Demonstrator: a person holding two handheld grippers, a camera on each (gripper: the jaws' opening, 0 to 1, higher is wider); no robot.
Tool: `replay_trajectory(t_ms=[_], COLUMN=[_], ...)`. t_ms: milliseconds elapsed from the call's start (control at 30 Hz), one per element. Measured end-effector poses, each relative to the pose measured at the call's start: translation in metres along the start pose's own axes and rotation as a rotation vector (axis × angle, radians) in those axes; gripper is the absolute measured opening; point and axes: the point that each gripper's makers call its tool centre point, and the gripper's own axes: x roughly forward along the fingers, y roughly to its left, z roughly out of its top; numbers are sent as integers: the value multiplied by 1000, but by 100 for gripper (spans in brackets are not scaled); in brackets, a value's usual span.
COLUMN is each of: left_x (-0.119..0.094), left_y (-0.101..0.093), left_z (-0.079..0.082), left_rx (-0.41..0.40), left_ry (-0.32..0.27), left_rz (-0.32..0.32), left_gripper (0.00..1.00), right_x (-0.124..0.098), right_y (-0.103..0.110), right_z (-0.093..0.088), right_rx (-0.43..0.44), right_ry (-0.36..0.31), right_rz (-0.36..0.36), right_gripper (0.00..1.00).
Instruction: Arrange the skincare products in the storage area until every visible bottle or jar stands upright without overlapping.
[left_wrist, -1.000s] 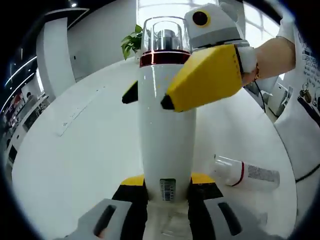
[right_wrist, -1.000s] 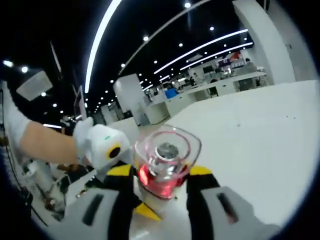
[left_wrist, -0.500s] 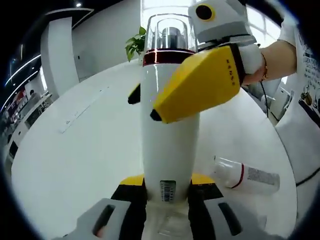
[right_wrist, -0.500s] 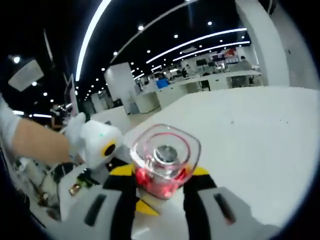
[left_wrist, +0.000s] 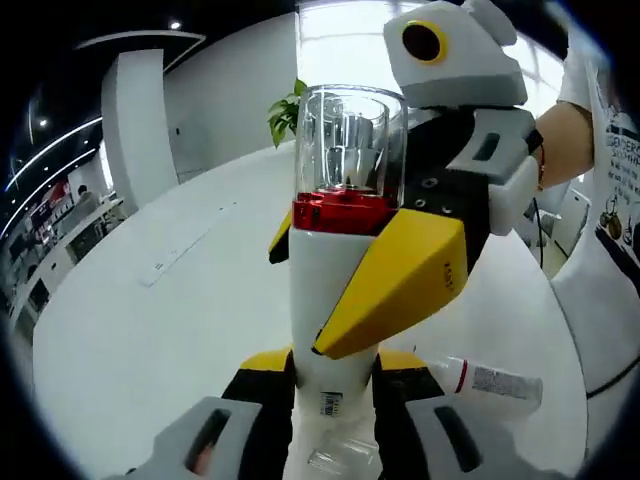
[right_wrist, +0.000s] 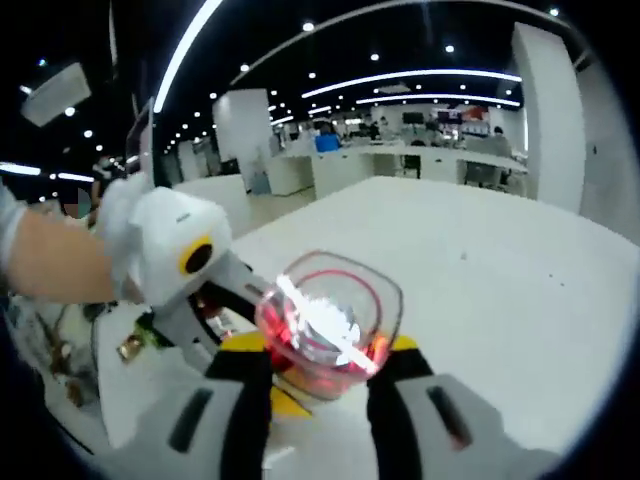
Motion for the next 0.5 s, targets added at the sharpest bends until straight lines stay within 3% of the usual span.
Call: replay_trajectory(t_ms=[133, 367, 500], left_x=[1, 2, 6], left_y=[1, 1, -4], left_z=[-1, -1, 0], left_rx=[1, 11, -34], left_ry=[-13, -10, -27], left_rz=[-10, -34, -77], left_gripper=[28, 28, 27], right_x=[3, 3, 3], right_y=[3, 1, 1], right_z=[1, 1, 1], right_rx=[-44, -39, -51], right_ry=[13, 6, 9], right_rz=[-15, -28, -26], right_gripper=[35, 35, 35])
